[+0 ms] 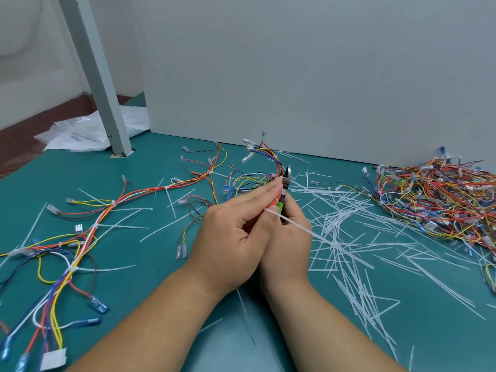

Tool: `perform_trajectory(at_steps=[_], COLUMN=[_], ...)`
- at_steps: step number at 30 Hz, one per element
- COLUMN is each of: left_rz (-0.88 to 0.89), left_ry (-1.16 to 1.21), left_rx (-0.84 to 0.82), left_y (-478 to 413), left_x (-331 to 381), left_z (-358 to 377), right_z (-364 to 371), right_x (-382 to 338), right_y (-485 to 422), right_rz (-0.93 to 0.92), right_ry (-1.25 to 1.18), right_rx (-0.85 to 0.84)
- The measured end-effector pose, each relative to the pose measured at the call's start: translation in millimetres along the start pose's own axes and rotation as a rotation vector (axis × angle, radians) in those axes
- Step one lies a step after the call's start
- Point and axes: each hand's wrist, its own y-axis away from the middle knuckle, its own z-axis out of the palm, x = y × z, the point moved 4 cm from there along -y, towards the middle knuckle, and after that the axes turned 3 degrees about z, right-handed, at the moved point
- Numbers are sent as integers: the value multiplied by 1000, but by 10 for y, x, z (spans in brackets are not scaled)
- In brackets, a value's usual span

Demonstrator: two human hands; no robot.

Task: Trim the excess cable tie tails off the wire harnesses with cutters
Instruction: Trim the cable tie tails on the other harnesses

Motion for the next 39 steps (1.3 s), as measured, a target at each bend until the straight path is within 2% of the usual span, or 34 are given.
perform_trajectory(at_steps=[24,30,39], left_rz=[4,9,25], left_ry=[-1,2,-6], left_rx=[-5,-10,-10], left_y=[-2,7,3], left_x=[-26,-34,-29], left_z=[3,6,12], right_z=[41,-1,9], right_x=[-81,-65,-23], right_y=[35,8,10], right_rz=[0,-4,18], right_ry=[-63,19,-35], right_rx=[-43,7,7])
